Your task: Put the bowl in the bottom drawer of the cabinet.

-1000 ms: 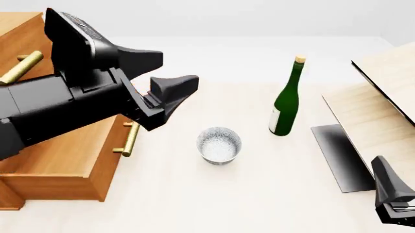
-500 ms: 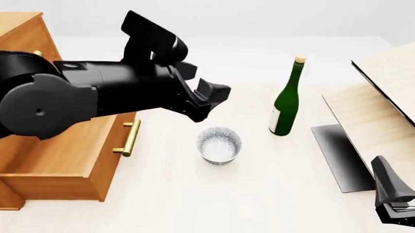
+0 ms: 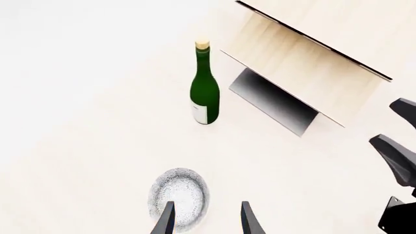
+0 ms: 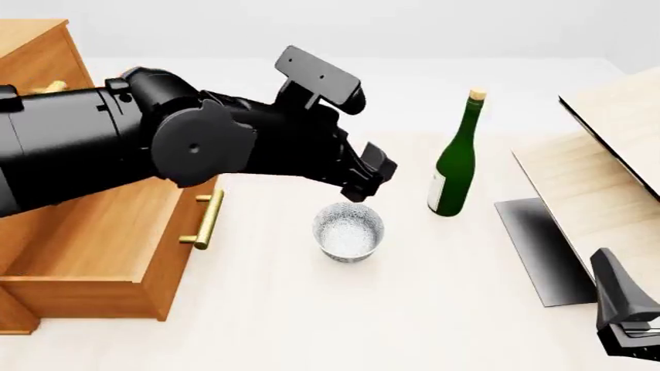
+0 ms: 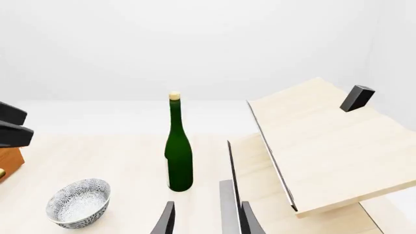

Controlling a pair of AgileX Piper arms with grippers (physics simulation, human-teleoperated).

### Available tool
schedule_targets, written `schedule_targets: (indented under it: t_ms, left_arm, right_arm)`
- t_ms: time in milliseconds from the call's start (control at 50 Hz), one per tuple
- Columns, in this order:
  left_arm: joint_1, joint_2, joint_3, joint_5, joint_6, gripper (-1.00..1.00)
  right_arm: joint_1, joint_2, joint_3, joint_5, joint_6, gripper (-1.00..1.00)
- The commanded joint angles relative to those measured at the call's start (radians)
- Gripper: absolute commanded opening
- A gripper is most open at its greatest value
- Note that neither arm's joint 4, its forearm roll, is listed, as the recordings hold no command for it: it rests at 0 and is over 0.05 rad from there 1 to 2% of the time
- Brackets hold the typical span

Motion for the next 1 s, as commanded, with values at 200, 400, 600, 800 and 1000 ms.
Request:
schedule_targets:
  t_ms: [200, 400, 600, 800, 1000]
  left_arm:
    - [-0.015, 0.128, -0.107, 0.066, 0.000, 1.00]
    - [-0.006, 0.173, -0.138, 0.085, -0.019, 1.00]
    - [-0.001, 0.217, -0.166, 0.073, -0.033, 1.00]
    - [-0.008, 0.241, -0.170, 0.053, -0.063, 1.00]
    - [-0.004, 0.279, -0.161, 0.031, -0.109, 1.00]
  right_arm:
    - [0.000, 0.000, 0.000, 0.000, 0.000, 1.00]
    - [0.000, 0.000, 0.000, 0.000, 0.000, 1.00]
    - [0.000, 0.000, 0.000, 0.000, 0.000, 1.00]
    - [0.000, 0.000, 0.000, 0.000, 0.000, 1.00]
    - [0.000, 0.000, 0.000, 0.000, 0.000, 1.00]
